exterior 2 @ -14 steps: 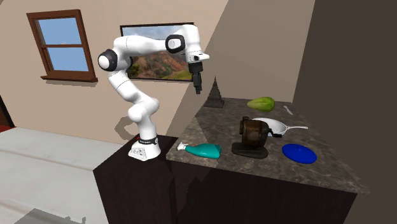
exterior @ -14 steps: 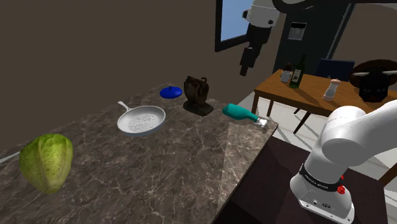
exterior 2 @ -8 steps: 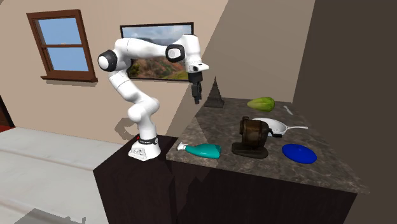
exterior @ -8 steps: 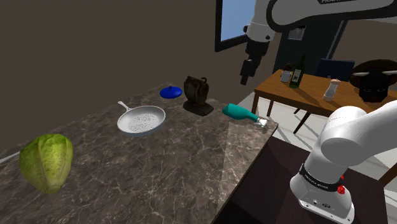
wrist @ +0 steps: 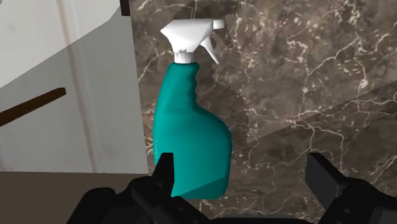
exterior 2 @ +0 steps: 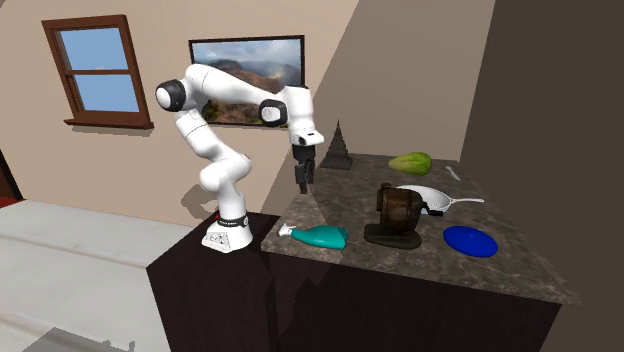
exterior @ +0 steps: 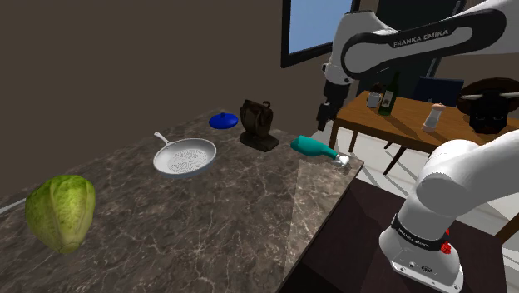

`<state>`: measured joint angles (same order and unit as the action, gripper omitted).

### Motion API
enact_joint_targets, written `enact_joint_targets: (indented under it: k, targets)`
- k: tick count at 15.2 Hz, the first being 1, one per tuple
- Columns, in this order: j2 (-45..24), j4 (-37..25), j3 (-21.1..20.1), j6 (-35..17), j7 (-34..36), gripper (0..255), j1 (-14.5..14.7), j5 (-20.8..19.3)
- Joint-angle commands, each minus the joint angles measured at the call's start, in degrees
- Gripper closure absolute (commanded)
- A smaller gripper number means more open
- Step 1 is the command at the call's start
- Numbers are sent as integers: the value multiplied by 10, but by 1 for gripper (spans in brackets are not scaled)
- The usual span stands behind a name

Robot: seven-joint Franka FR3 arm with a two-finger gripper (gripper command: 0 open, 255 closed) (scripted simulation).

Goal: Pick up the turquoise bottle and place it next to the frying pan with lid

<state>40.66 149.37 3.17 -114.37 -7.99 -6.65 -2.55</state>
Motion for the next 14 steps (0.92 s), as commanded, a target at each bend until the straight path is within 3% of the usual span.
enact_joint_targets:
  k: [1, 9, 14]
  targets:
    - [-10, 27, 12, -31, -4, 0, -12, -8]
    - [-89, 102, 55, -164, -10, 0, -56, -34]
    - [-123, 121, 59, -217, -11, 0, -55, -35]
